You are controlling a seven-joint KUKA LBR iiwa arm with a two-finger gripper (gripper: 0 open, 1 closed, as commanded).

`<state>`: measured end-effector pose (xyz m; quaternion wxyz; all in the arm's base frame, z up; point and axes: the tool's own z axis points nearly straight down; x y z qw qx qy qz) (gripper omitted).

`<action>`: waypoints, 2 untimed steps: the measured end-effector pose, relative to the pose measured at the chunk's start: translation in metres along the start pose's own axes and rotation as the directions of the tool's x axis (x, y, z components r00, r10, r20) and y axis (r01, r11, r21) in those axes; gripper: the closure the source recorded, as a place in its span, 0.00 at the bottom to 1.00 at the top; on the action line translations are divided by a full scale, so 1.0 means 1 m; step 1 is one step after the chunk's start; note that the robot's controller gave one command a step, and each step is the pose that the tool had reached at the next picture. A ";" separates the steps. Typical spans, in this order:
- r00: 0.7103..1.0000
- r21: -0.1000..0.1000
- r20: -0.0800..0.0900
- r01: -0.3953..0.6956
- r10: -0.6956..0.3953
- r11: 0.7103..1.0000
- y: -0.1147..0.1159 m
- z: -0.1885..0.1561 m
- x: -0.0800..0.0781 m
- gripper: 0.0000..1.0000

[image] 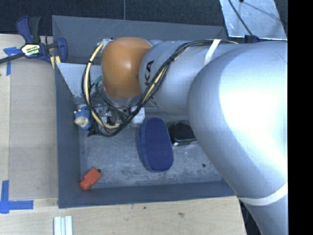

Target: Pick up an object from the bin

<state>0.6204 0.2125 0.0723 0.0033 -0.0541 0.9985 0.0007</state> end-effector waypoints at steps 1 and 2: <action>1.000 0.000 0.004 0.023 -0.023 1.000 -0.015 -0.068 0.011 1.00; 0.999 -0.001 0.007 0.043 -0.043 0.999 -0.013 -0.151 0.003 1.00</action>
Offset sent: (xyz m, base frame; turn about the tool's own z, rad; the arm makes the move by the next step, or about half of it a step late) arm -0.0120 -0.0156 0.0624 -0.0241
